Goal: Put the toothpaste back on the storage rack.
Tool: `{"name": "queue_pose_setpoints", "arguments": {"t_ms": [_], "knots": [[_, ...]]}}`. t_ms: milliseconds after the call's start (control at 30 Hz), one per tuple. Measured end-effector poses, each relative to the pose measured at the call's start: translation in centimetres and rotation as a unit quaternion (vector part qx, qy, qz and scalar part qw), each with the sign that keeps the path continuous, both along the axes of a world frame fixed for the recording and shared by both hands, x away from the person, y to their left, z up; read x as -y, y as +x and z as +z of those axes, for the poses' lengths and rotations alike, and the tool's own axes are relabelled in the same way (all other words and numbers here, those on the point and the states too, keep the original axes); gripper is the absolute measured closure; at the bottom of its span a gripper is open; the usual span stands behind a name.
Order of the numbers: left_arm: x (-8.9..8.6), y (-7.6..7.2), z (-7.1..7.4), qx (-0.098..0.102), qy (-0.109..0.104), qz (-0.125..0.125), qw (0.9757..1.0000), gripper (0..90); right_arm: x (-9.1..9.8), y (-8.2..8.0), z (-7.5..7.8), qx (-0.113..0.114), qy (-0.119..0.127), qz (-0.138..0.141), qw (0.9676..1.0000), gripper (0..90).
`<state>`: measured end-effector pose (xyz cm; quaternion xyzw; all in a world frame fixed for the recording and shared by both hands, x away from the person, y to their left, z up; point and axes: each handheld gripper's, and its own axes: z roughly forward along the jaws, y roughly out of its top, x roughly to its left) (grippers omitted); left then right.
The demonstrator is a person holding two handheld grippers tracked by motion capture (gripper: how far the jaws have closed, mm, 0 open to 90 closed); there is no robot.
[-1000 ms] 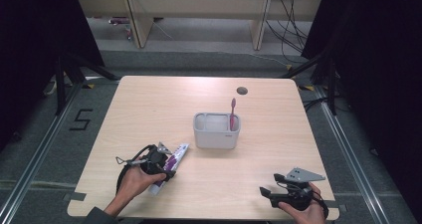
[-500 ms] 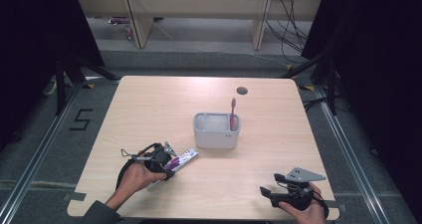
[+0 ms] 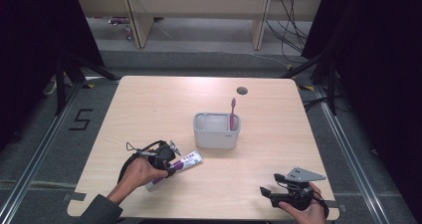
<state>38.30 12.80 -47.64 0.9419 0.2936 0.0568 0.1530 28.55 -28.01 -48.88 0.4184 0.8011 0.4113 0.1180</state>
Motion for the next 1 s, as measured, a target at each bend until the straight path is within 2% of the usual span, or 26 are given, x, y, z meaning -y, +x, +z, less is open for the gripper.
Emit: {"name": "queue_pose_setpoints", "arguments": {"t_ms": [167,200,233,400,433,600,800,1000], "knots": [[0.2,0.1,0.0,-0.010,0.004,0.000,0.9999,72.2,0.0,0.0,0.0,0.000,-0.002,0.001,1.0000,26.0],[0.2,0.2,0.0,-0.010,0.005,0.000,0.9999,72.3,0.0,0.0,0.0,-0.010,0.000,0.000,0.9999,26.0],[0.2,0.2,0.0,-0.012,0.006,-0.002,0.9999,72.4,0.0,0.0,0.0,-0.011,-0.003,0.001,0.9999,26.0],[0.6,0.4,-0.1,-0.019,0.016,-0.007,0.9997,72.6,0.0,0.0,-0.1,-0.007,-0.002,0.003,1.0000,26.0],[0.6,0.5,-0.1,-0.020,0.017,-0.009,0.9996,72.6,0.0,0.2,-0.2,0.003,-0.004,0.007,1.0000,26.0],[0.9,0.7,-0.2,-0.030,0.025,-0.010,0.9992,72.5,0.0,0.2,-0.1,0.000,-0.004,0.011,0.9999,26.0],[1.3,0.8,-0.3,-0.031,0.043,-0.021,0.9984,72.3,0.0,0.2,-0.1,0.000,-0.003,0.011,0.9999,26.0],[1.4,0.9,-0.3,-0.035,0.047,-0.021,0.9981,72.3,0.0,0.2,-0.1,-0.001,-0.003,0.011,0.9999,26.0]]}}
